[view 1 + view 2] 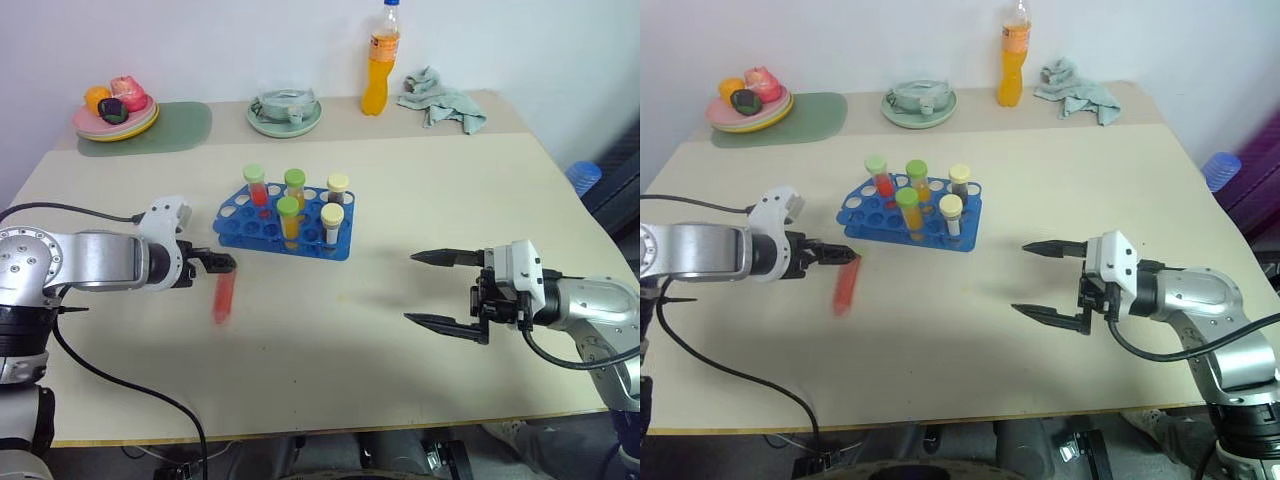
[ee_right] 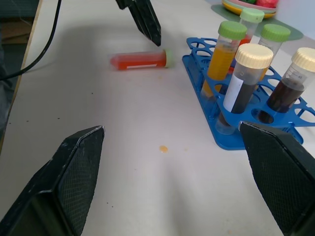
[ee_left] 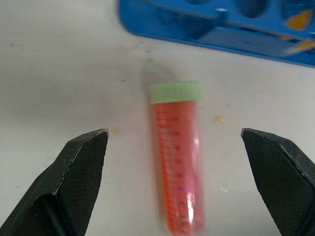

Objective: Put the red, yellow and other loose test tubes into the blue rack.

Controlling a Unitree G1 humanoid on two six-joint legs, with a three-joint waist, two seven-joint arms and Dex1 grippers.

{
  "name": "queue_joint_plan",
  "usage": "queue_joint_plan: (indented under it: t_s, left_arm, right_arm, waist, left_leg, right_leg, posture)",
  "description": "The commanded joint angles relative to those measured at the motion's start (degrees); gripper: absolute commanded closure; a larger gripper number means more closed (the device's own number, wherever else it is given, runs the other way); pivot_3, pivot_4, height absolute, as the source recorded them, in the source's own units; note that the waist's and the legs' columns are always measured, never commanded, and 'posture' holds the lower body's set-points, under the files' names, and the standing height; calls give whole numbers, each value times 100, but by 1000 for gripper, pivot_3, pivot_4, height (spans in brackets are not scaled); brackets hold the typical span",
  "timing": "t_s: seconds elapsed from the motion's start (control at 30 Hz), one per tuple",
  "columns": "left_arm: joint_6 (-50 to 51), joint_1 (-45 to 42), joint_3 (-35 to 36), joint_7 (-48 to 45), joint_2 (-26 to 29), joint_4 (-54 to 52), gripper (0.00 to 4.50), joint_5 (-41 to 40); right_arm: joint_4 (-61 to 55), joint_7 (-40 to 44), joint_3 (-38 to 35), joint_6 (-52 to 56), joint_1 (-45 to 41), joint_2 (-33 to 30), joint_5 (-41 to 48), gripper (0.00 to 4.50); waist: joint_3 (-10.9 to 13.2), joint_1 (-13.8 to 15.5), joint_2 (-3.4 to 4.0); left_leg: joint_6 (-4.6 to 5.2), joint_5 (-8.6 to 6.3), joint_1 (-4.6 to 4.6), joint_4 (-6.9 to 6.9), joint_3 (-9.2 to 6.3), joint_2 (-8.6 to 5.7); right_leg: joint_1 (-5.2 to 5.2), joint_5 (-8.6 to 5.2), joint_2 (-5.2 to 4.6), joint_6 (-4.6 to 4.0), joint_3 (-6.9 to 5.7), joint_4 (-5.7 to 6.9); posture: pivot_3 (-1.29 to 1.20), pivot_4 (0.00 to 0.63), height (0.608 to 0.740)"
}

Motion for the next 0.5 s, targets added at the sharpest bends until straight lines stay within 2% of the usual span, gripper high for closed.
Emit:
queue_joint_plan:
  t_s: [0.03, 0.1, 0.23, 0.3, 0.37, 0.5]
  left_arm:
    - [-126, -90, 170, 495, -302, 5, 72, -100]
    - [-304, 22, 269, 1041, -749, -82, 72, -100]
    - [-1099, 65, 739, 3148, -2375, -572, 72, -100]
    - [-1368, 20, 932, 4130, -3018, -828, 72, -100]
    - [-1476, -8, 1034, 4588, -3276, -940, 72, -100]
    - [-1599, 82, 940, 4649, -3142, -988, 72, -100]
  right_arm:
    - [-44, -76, 42, -128, -107, 105, -4, 0]
    - [-66, -109, 63, -136, -106, 133, -10, 0]
    - [-143, -160, 46, -132, -46, 172, 5, 0]
    - [-207, -174, 31, -91, -21, 187, 82, 0]
    - [-256, -173, 33, -54, -2, 187, 133, 0]
    - [-293, -197, 54, -77, 0, 216, 160, 0]
  waist:
    - [0, -2, 0]
    - [-1, 7, 2]
    - [-1, 115, -5]
    - [-3, 150, -7]
    - [-3, 159, -8]
    - [-6, 143, -4]
  left_leg:
    - [0, 0, 0, 0, 0, 0]
    - [0, 1, 0, 1, 0, 0]
    - [5, 3, -1, 7, 1, -2]
    - [9, 6, -2, 14, 1, -1]
    - [8, 6, -3, 18, 3, -2]
    - [3, 9, -2, 18, 4, -1]
  right_leg:
    - [0, 0, 0, 0, 0, 0]
    - [0, 0, 0, 1, 0, 0]
    - [3, 2, -4, 3, 0, -3]
    - [4, 3, -3, 3, -1, -2]
    - [5, 3, -3, 3, -1, -1]
    - [3, 3, 2, 3, -1, 3]
  posture:
    - [0, 150, 740]
    - [0, 150, 740]
    - [0, 150, 740]
    - [0, 150, 740]
    - [0, 150, 740]
    - [0, 150, 740]
